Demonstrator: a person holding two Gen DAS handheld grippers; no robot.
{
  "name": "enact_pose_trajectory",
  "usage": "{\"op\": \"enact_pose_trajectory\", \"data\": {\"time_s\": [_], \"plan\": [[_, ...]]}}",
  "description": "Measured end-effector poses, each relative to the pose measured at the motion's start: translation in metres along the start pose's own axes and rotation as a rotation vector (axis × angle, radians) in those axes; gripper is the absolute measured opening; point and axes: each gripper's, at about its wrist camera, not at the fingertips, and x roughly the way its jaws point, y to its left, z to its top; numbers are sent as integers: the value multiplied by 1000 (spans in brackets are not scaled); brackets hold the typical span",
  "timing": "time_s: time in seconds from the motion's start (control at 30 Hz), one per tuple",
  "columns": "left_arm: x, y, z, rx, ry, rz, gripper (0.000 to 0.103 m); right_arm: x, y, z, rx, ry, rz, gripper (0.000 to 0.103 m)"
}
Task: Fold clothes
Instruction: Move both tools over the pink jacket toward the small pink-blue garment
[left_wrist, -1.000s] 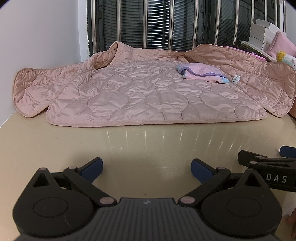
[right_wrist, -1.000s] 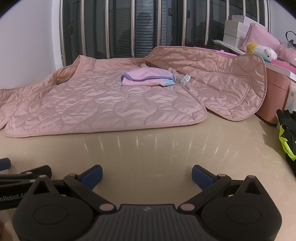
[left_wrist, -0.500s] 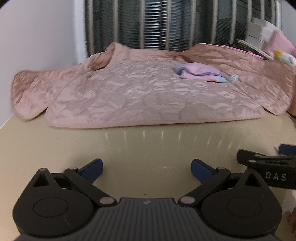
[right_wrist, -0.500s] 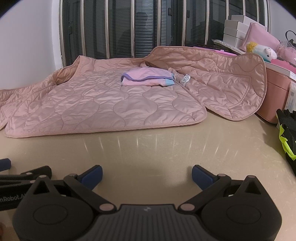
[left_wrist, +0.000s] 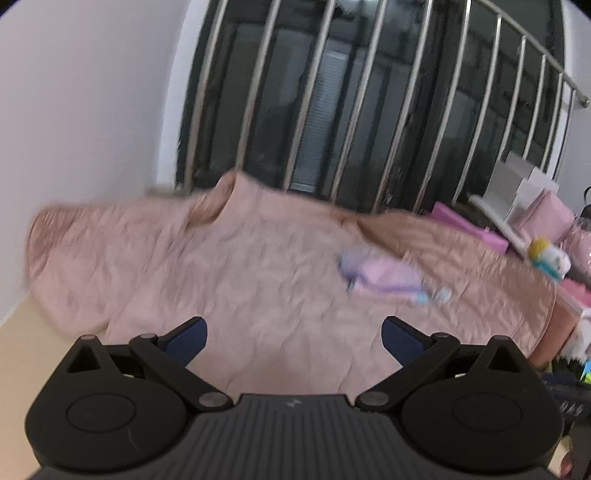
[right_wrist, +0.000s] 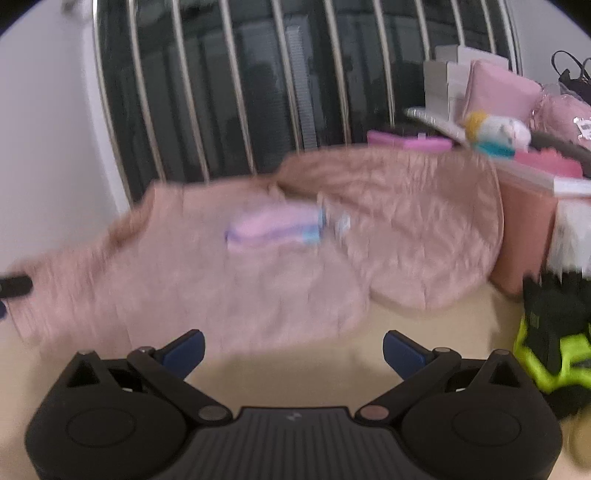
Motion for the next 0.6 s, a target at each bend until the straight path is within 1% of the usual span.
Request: {"op": "enact_pose_trajectory", "data": {"time_s": [0.07,0.1,0.13,0.17,0.2,0.23,0.27,0.3,0.33,0.37,0.4,0.43,0.5,0.53,0.6], "plan": [[16,-7,16,-37,-13,-11,102,4,-4,24,-35,-63,44,103],[26,-10,22,-68,-16,-17,102,9,-5,34,-80,-96,79,103],[39,-8,27,-137,-19,-37,102,16,-2,43,-169,-129,128,103],[53,-5,30,-210,-17,-59,102,24,4,48,-291,-154,154,103],[71,3,29,-295,3,-90,102,33,13,51,-423,-172,157,103],[88,10,27,-348,30,-93,102,41,22,52,-528,-186,145,103],[106,15,21,-375,62,-64,102,51,30,52,-602,-191,128,103],[123,20,15,-397,95,-34,102,64,37,51,-644,-173,115,103],[137,23,9,-399,133,-3,102,79,42,50,-666,-140,101,103],[150,27,2,-395,165,12,102,91,42,48,-658,-109,103,103],[156,29,-4,-388,174,9,102,100,39,45,-624,-80,118,103],[161,29,-10,-369,163,2,102,109,35,43,-590,-51,133,103],[163,25,-18,-307,138,-9,102,120,25,36,-511,-24,173,103],[163,22,-20,-284,115,-32,102,124,19,33,-469,-15,195,103],[162,18,-23,-259,74,-118,102,131,8,26,-385,2,237,103]]}}
